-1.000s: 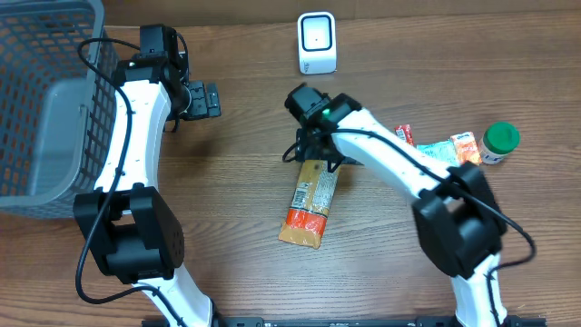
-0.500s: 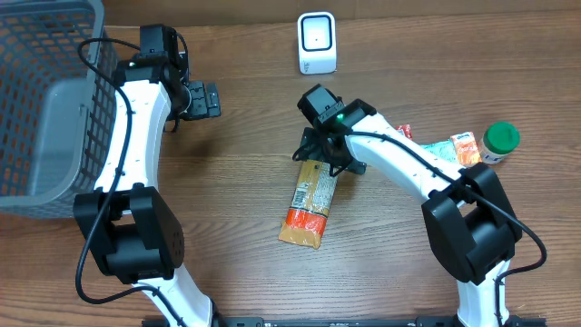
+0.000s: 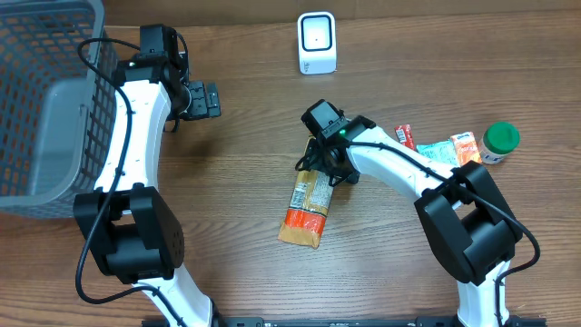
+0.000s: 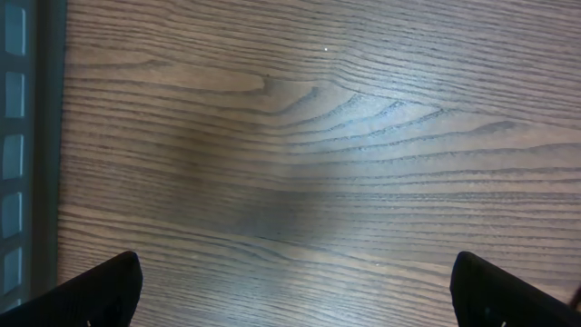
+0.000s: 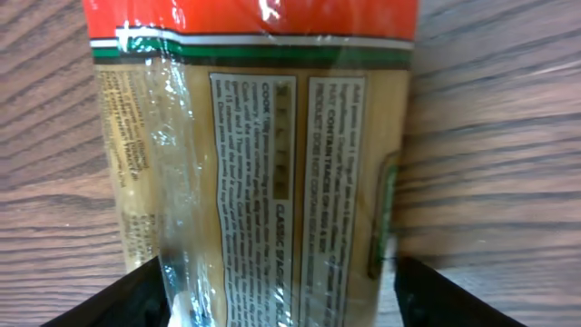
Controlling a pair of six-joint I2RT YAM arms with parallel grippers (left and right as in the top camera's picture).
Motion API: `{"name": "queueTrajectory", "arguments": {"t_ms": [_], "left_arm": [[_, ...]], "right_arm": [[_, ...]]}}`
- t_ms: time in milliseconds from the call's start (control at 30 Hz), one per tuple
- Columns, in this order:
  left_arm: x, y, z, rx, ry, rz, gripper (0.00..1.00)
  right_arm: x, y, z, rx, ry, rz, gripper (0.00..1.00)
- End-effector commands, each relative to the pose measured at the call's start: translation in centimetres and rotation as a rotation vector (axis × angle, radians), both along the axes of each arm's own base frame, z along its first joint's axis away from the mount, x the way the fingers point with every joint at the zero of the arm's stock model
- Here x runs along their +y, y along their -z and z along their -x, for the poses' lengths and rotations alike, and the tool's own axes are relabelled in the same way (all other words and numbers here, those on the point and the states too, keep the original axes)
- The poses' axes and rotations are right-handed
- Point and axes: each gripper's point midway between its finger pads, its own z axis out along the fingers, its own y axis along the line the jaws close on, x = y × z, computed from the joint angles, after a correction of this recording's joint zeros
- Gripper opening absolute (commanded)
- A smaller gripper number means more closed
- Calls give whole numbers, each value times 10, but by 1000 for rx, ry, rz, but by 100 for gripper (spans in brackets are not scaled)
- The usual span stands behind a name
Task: Scan the item barcode
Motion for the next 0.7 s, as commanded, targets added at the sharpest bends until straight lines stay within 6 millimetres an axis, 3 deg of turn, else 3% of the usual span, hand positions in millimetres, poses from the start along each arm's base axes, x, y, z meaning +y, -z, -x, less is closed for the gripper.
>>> {"name": "queueTrajectory", "arguments": {"t_ms": [0,100,667], "left_arm": [[1,-1,1,-1,8,-12,100],[1,-1,1,-1,9,-12,100],[1,-1,1,-1,8,-13,100]], "right_arm": [[0,9,12,38,-4,-6,73],[-1,9,13,44,-5,-2,65],[3,9,18,48,-19,2,64]]}}
